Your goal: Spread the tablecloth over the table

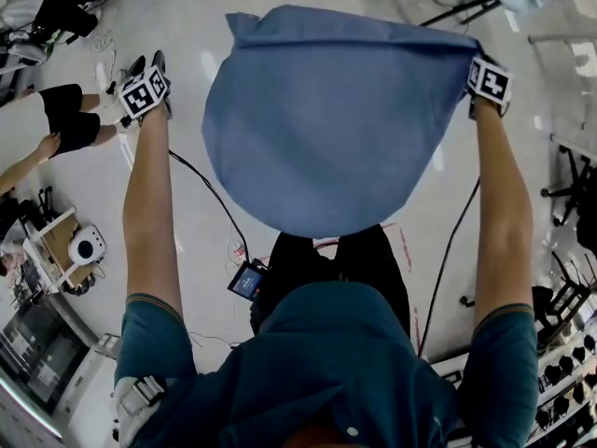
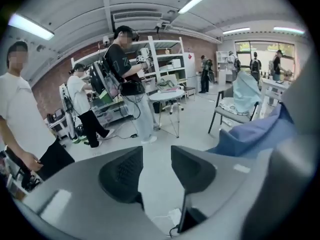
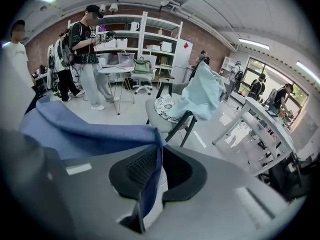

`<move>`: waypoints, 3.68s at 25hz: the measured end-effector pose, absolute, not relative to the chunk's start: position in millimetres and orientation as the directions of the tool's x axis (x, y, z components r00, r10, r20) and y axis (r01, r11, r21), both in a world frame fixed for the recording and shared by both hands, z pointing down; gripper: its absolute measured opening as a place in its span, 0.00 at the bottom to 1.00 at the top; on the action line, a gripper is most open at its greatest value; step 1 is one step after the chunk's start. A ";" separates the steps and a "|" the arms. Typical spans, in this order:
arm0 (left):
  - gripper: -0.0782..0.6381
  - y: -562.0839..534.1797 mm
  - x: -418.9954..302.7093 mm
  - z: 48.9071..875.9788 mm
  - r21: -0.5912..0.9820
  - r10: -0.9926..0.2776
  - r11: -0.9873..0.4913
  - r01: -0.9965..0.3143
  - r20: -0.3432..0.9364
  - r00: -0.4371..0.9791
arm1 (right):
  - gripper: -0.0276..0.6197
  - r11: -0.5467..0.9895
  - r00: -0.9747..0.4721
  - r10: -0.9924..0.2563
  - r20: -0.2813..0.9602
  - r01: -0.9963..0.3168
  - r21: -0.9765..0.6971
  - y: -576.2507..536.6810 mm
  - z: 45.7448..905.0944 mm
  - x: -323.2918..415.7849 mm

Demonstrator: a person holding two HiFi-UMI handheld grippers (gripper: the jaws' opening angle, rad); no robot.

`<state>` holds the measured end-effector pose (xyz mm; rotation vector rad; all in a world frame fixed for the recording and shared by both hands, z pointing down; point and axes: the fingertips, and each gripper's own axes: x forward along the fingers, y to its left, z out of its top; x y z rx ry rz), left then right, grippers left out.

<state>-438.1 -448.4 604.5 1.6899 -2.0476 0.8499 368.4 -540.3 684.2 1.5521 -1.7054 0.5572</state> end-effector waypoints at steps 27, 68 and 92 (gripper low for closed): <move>0.18 -516.4 -173.9 698.2 -0.068 -0.674 -0.330 -0.942 0.715 0.185 | 0.21 0.192 -0.160 -0.693 0.703 -0.981 -0.034 -445.4 684.2 268.6; 0.11 -402.1 -131.8 717.2 -0.045 -0.673 -0.368 -0.929 0.702 0.233 | 0.06 0.439 -0.341 -0.516 0.786 -0.893 -0.100 -389.1 715.5 122.9; 0.11 -321.6 -143.1 456.9 -0.013 -0.878 -0.433 -0.901 0.234 0.418 | 0.06 0.534 -0.511 -0.799 0.317 -0.845 -0.017 -331.7 431.1 69.3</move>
